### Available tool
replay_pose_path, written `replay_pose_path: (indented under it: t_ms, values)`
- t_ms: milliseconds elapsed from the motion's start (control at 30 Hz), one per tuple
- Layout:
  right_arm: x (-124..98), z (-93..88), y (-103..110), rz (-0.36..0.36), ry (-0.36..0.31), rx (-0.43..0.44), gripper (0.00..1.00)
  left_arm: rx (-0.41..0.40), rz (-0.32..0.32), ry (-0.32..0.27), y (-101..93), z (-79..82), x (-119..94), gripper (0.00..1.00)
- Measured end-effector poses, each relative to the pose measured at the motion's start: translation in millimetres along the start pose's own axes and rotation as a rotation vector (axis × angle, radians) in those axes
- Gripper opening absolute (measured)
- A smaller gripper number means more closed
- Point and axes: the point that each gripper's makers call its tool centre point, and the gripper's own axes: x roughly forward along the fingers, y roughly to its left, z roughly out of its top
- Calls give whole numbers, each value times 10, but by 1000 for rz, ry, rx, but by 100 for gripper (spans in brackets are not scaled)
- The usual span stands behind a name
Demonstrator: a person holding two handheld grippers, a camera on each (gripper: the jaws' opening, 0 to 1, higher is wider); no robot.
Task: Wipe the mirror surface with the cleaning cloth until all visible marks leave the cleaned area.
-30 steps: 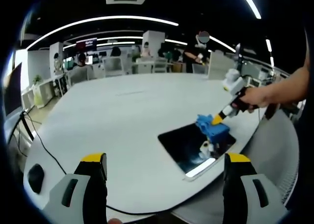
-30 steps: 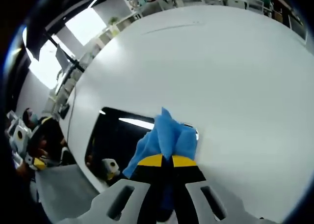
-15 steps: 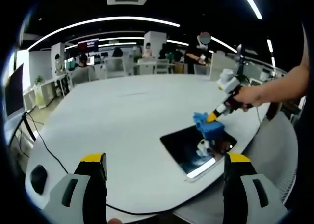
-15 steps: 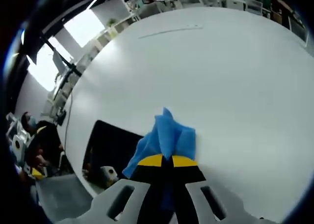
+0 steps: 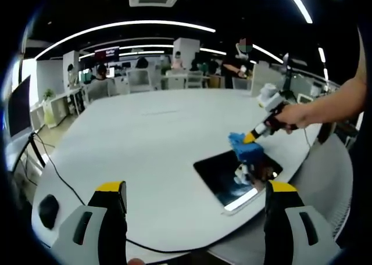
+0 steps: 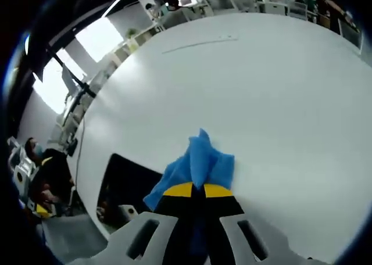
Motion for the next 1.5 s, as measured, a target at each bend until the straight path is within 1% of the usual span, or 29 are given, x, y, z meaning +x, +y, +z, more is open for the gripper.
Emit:
replay_pose_path:
  t_ms: [33, 133, 233, 367, 433, 467, 600, 767, 967, 1067, 1200, 1300, 1500]
  values:
    - [16, 15, -10, -8, -6, -16, 0, -1, 1, -2, -2, 4, -3, 100]
    - [25, 20, -14, -11, -2, -5, 0, -3, 5, -1, 1, -8, -16, 100]
    - [25, 18, -11, -13, -3, -26, 0, -6, 10, -5, -2, -6, -39, 100]
    - [13, 18, 0, -10, -7, -23, 0, -9, 15, -1, 11, -27, -58, 100]
    - [-24, 44, 31, 3, -41, -62, 0, -8, 17, 0, 15, -28, -65, 100]
    - [-58, 40, 38, 1, -49, -66, 0, -8, 18, -2, 20, -23, -68, 100]
    - [-189, 31, 81, 37, -57, -54, 0, -10, 24, -5, 25, -9, -75, 100]
    - [-367, 55, 40, 52, -74, -36, 1, -4, 17, 2, -19, -15, -62, 100]
    - [-557, 40, -130, 47, -88, -12, 1, 2, 6, 1, -80, 20, -21, 100]
    - [-656, -4, -275, 40, -87, 12, 1, 5, 0, -1, -98, 39, 2, 100]
    - [-808, -61, -487, 9, -96, 44, 1, 8, -7, -1, -120, 40, 34, 100]
    - [-880, -100, -608, -3, -95, 60, 1, 9, -14, 1, -123, 20, 55, 100]
    - [-942, -136, -754, -25, -89, 61, 1, 10, -18, 1, -137, 24, 71, 100]
